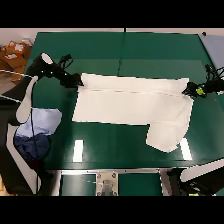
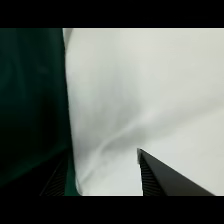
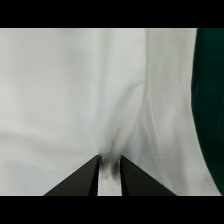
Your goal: Fold the shirts.
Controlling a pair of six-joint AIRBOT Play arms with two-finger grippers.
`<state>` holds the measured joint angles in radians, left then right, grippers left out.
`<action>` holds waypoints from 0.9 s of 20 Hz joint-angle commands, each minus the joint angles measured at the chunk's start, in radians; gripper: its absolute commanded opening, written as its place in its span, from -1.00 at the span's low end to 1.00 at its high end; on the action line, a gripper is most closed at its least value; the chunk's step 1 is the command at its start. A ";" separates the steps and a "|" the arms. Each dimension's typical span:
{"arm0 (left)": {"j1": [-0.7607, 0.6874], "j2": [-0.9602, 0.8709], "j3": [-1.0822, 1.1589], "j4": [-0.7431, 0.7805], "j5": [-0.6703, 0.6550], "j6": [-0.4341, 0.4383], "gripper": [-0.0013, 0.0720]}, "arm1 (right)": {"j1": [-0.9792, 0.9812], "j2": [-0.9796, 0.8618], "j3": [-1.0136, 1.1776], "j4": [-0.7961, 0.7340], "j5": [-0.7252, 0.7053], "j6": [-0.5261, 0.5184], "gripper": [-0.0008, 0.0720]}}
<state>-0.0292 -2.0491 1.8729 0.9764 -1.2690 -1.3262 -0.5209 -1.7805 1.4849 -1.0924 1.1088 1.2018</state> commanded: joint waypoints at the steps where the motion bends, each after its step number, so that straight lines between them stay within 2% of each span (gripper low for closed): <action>1: 0.000 -0.001 0.029 -0.064 -0.080 -0.043 0.37 | 0.000 0.023 0.042 0.006 0.053 0.022 -0.06; 2: 0.004 -0.001 0.055 -0.056 -0.143 -0.072 0.37 | -0.006 0.042 0.063 -0.013 0.080 0.040 0.00; 4: 0.021 -0.001 0.118 -0.032 -0.300 -0.151 0.30 | -0.017 0.097 0.080 -0.081 0.123 0.092 -0.02; 5: 0.032 0.000 0.151 -0.033 -0.383 -0.168 -0.65 | -0.025 0.124 0.079 -0.101 0.152 0.100 -0.32; 6: 0.039 0.011 0.167 -0.032 -0.437 -0.174 -0.88 | -0.035 0.151 0.075 -0.106 0.193 0.101 -0.64; 7: 0.039 0.027 0.166 -0.027 -0.457 -0.186 -0.90 | -0.044 0.179 0.060 -0.106 0.224 0.109 -0.73; 8: 0.035 0.046 0.165 -0.002 -0.466 -0.186 -0.90 | -0.053 0.213 0.030 -0.106 0.248 0.122 -0.93; 12: -0.022 0.193 0.047 0.190 -0.475 -0.180 -0.90 | -0.098 0.413 -0.192 -0.121 0.240 0.153 -0.93; 15: -0.058 0.401 -0.243 0.236 -0.367 -0.164 -0.90 | -0.154 0.613 -0.439 -0.159 0.173 0.187 -0.93; 18: -0.064 0.669 -0.629 0.240 -0.179 -0.158 -0.90 | -0.192 0.796 -0.688 -0.164 0.110 0.239 -0.93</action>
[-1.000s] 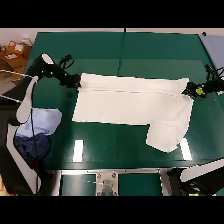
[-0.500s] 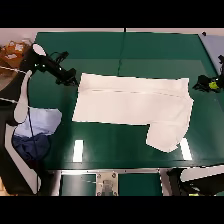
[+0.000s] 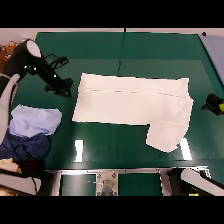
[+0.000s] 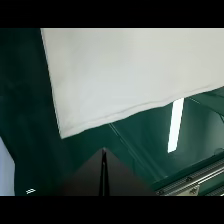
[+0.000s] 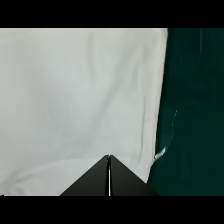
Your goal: Fold the shirts.
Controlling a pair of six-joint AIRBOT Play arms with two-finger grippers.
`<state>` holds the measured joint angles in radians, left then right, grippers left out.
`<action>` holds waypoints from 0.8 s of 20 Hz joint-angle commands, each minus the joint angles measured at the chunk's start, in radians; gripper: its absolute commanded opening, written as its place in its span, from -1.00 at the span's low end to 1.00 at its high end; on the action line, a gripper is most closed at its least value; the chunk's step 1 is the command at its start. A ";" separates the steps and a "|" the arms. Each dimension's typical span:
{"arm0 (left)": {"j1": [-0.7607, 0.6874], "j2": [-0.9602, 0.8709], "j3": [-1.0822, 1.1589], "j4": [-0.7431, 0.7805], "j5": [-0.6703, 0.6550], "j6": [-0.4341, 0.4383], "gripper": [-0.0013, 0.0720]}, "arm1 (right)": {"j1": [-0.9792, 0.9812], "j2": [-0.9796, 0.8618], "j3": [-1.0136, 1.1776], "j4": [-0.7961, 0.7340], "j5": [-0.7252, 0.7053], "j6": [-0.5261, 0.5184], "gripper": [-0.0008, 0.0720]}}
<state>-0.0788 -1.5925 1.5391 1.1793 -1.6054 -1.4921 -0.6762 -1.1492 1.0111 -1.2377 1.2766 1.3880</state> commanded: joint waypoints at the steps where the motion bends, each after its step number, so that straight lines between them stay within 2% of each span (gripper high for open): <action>1: -0.014 0.296 -0.409 0.037 0.220 0.008 -0.90 | -0.037 0.203 -0.277 -0.040 -0.058 0.068 -0.93; 4: -0.014 0.496 -0.699 0.020 0.391 -0.039 -0.89 | -0.037 0.257 -0.413 -0.069 -0.057 0.097 -0.92; 5: -0.014 0.524 -0.766 -0.009 0.427 -0.059 -0.55 | -0.037 0.260 -0.438 -0.068 -0.057 0.097 -0.87; 6: -0.014 0.536 -0.828 -0.050 0.469 -0.076 0.62 | -0.036 0.259 -0.458 -0.064 -0.056 0.098 -0.64; 7: -0.014 0.537 -0.884 -0.090 0.525 -0.087 0.98 | -0.036 0.259 -0.470 -0.056 -0.057 0.098 -0.45; 10: -0.014 0.537 -1.019 -0.250 0.726 -0.078 0.98 | -0.036 0.259 -0.473 -0.053 -0.058 0.109 -0.14; 14: -0.016 0.520 -1.114 -0.428 0.955 -0.069 0.98 | -0.035 0.259 -0.473 -0.043 -0.084 0.124 -0.05; 16: -0.016 0.474 -1.114 -0.533 1.010 -0.032 0.98 | -0.032 0.259 -0.473 -0.031 -0.103 0.123 -0.03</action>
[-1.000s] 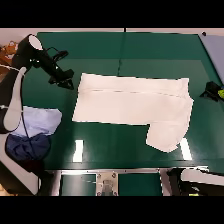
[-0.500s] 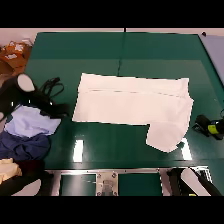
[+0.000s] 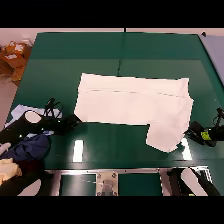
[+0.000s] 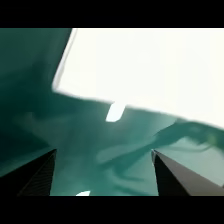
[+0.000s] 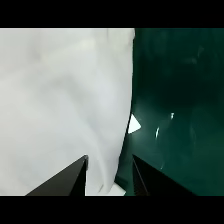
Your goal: Fold the shirts.
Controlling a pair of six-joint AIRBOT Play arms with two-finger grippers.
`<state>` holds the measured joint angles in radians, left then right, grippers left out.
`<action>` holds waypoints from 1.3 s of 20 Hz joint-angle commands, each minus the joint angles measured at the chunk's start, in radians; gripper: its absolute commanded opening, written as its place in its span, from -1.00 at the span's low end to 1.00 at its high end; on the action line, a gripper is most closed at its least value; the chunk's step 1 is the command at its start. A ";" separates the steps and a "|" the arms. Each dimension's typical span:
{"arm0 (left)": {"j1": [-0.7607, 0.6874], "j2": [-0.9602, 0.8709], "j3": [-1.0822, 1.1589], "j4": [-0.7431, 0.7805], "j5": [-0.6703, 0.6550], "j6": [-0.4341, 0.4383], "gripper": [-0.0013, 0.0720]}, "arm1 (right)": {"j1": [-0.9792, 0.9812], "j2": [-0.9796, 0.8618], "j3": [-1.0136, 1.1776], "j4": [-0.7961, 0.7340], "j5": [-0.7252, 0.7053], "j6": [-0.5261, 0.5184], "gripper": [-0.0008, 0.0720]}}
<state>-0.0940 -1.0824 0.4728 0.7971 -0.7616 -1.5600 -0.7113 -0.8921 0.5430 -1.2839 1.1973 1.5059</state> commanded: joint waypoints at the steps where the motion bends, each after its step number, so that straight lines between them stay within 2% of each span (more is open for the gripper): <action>1: -0.001 -0.067 -0.047 -0.241 0.180 0.092 0.98 | 0.006 0.002 -0.005 0.019 -0.034 0.005 0.02; 3: -0.001 -0.142 -0.047 -0.451 0.187 0.264 0.98 | 0.006 0.001 -0.005 0.020 -0.050 0.005 0.02; 5: -0.001 -0.203 -0.047 -0.586 0.199 0.360 0.97 | 0.006 0.001 -0.005 0.020 -0.066 0.005 0.02; 6: -0.001 -0.222 -0.043 -0.643 0.204 0.402 0.75 | 0.006 0.001 -0.005 0.021 -0.070 0.006 0.02; 7: -0.001 -0.236 -0.031 -0.686 0.197 0.464 0.31 | 0.006 0.001 -0.005 0.025 -0.070 0.006 0.02; 8: -0.001 -0.241 -0.019 -0.703 0.190 0.506 0.04 | 0.006 0.001 -0.005 0.027 -0.068 0.006 0.03; 10: -0.001 -0.243 0.002 -0.700 0.185 0.558 -0.91 | 0.005 0.001 -0.005 0.025 -0.052 0.006 0.27; 11: -0.001 -0.243 0.006 -0.699 0.184 0.579 -0.90 | 0.005 0.001 -0.005 0.010 -0.040 0.006 0.28; 12: -0.001 -0.243 0.007 -0.700 0.176 0.591 -0.90 | 0.002 0.001 -0.005 -0.023 -0.021 0.029 0.38; 14: -0.001 -0.243 0.007 -0.696 0.159 0.618 -0.90 | -0.018 0.001 -0.005 -0.082 0.020 0.064 0.39; 17: -0.001 -0.243 0.007 -0.697 0.167 0.626 -0.90 | -0.046 0.001 -0.008 -0.085 0.050 0.065 0.39; 19: -0.001 -0.243 0.007 -0.700 0.170 0.626 -0.90 | -0.042 0.001 -0.032 -0.030 0.046 0.060 0.39; 22: -0.001 -0.243 0.007 -0.691 0.157 0.631 -0.90 | -0.042 -0.004 -0.111 0.127 -0.022 -0.001 0.37; 26: -0.001 -0.240 0.014 -0.682 0.136 0.702 -0.90 | -0.036 -0.078 -0.151 0.187 -0.042 -0.034 0.36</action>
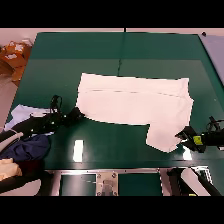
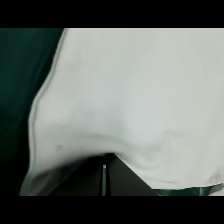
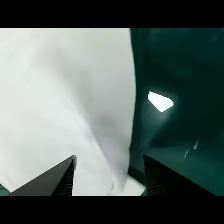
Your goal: Fold the shirts.
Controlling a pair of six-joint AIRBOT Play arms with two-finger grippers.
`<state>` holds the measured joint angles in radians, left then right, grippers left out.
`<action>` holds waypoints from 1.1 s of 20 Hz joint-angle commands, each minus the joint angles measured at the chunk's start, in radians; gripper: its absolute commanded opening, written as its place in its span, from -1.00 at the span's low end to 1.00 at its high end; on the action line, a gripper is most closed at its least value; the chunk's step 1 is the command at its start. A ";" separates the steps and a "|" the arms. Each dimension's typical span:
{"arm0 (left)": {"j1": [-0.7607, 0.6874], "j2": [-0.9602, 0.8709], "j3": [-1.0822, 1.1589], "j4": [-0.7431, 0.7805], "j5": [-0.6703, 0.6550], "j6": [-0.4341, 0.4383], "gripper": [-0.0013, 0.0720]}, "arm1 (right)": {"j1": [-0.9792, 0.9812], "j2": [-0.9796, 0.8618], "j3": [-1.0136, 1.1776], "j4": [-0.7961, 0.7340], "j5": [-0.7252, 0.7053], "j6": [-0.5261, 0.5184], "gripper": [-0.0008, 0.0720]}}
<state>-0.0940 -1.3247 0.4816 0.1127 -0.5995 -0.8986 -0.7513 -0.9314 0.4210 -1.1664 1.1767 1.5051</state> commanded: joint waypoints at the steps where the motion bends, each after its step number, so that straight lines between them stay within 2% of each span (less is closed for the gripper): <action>1: -0.001 0.002 0.006 0.007 -0.029 0.040 -0.90 | 0.009 -0.045 -0.029 0.083 -0.023 -0.048 0.26; 2: -0.001 0.002 0.006 0.008 -0.028 0.040 -0.90 | 0.012 -0.045 -0.029 0.094 -0.025 -0.051 0.02; 4: -0.001 0.004 0.008 0.011 -0.031 0.039 -0.90 | 0.021 -0.045 -0.028 0.094 -0.019 -0.051 -0.04; 5: -0.001 0.005 0.013 0.017 -0.040 0.035 -0.91 | 0.021 -0.045 -0.027 0.095 -0.002 -0.051 -0.26; 6: -0.001 0.009 0.022 0.031 -0.048 0.034 -0.91 | 0.021 -0.045 -0.025 0.095 0.019 -0.051 -0.36; 7: -0.001 0.026 0.030 0.072 -0.048 0.007 -0.91 | 0.021 -0.044 -0.019 0.098 0.037 -0.051 -0.54; 8: -0.001 0.051 0.040 0.145 -0.046 -0.055 -0.91 | 0.021 -0.044 -0.003 0.098 0.053 -0.050 -0.81; 9: -0.001 0.079 0.051 0.248 -0.047 -0.134 -0.91 | 0.021 -0.043 0.022 0.097 0.062 -0.050 -0.93; 12: -0.001 0.190 0.085 0.675 -0.110 -0.470 -0.91 | 0.020 -0.043 0.143 0.050 0.093 -0.010 -0.93; 14: -0.001 0.241 0.119 0.879 -0.213 -0.596 -0.91 | 0.020 -0.043 0.201 -0.033 0.144 0.038 -0.93; 18: -0.001 0.256 0.186 0.953 -0.400 -0.619 -0.91 | 0.020 -0.042 0.216 -0.215 0.211 0.118 -0.93; 22: -0.001 0.255 0.280 0.958 -0.436 -0.620 -0.91 | 0.021 -0.042 0.278 -0.057 0.199 0.084 -0.93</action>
<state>-0.0952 -1.0763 0.6991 1.0157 -0.9760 -1.4883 -0.7300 -0.9749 0.6556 -1.2877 1.3708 1.5929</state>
